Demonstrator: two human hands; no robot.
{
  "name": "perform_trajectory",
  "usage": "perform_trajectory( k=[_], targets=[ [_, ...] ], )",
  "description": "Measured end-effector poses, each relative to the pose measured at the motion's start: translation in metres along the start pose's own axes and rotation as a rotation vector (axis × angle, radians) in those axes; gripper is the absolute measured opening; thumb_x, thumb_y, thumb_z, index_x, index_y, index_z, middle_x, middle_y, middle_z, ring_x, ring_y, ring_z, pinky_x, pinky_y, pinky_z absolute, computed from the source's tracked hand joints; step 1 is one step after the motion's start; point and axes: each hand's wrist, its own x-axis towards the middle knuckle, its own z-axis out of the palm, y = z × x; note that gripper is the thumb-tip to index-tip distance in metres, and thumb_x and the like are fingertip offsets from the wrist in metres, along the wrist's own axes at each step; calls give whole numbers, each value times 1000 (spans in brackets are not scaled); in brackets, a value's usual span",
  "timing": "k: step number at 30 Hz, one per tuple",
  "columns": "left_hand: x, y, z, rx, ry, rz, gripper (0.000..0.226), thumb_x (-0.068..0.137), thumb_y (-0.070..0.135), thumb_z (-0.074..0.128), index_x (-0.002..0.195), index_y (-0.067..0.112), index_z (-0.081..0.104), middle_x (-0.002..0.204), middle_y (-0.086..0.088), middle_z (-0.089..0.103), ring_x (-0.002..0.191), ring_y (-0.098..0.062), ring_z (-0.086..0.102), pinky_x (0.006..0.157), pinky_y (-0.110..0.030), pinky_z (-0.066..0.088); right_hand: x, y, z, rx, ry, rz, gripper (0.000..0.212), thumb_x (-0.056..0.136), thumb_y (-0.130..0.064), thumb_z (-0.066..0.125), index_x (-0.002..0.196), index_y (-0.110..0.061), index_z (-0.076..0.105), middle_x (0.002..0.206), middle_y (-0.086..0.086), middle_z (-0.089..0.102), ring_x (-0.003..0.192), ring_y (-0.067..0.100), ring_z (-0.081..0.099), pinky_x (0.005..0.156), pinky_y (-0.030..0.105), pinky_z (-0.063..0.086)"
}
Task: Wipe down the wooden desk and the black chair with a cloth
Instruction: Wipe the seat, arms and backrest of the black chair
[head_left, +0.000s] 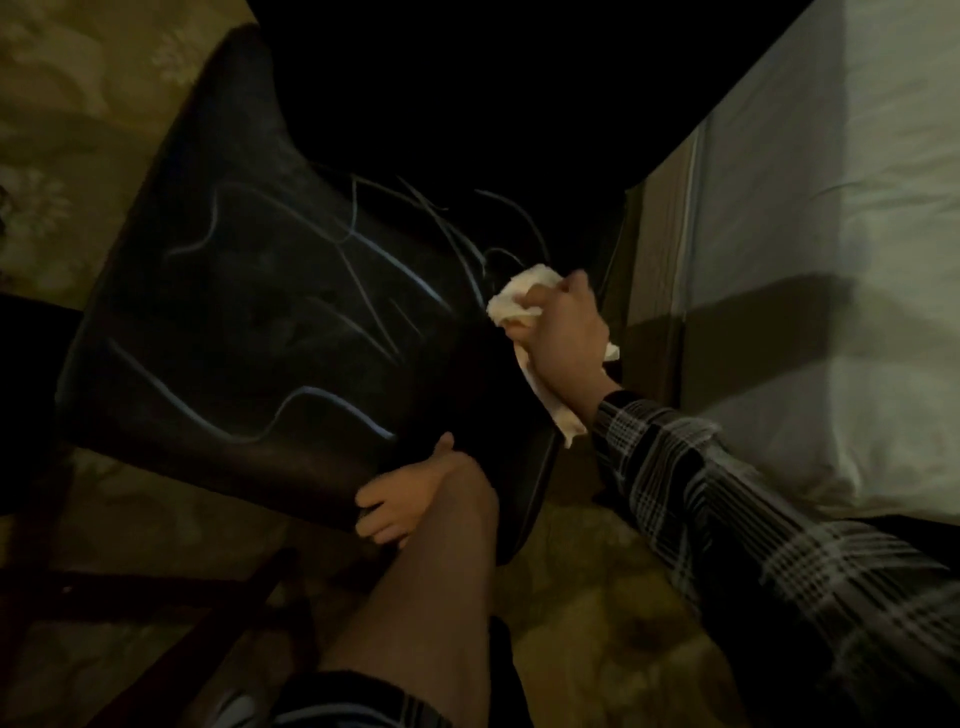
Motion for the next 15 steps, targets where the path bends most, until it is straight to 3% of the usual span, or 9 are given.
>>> perform_trajectory(
  k=[1,4,9,12,15],
  targets=[
    [-14,5,-3,89,18,87,68,68,22,80,122,6,41,133,-19,36,120,-34,38,101,-42,30,1,-2,0,17,2,20,40,81,-33,71,118,-21,63,124,8,40,113,30,46,87,41,46],
    [-23,15,10,222,-50,339,30,84,3,60,112,6,54,128,-16,46,120,-32,44,98,-41,38,-21,-2,-3,69,-48,65,41,81,-34,69,120,-24,62,122,8,40,112,30,47,87,39,45],
    [-7,31,24,613,-172,1049,24,78,9,61,100,16,54,114,-5,49,108,-23,48,89,-34,40,-62,19,-2,64,-136,36,37,81,-39,67,116,-26,63,116,3,39,110,27,48,81,34,46],
    [-11,35,34,870,-142,1126,48,76,41,65,115,18,49,124,-5,41,116,-24,39,95,-35,36,-52,29,-5,37,-143,-33,38,82,-37,67,118,-25,62,120,6,39,114,27,46,84,37,48],
    [-23,53,49,1092,-148,933,83,69,59,69,131,16,34,133,-9,29,122,-28,31,98,-37,33,-12,31,-16,13,-106,-66,37,83,-29,66,119,-21,63,122,10,40,115,31,45,85,38,47]
  ],
)
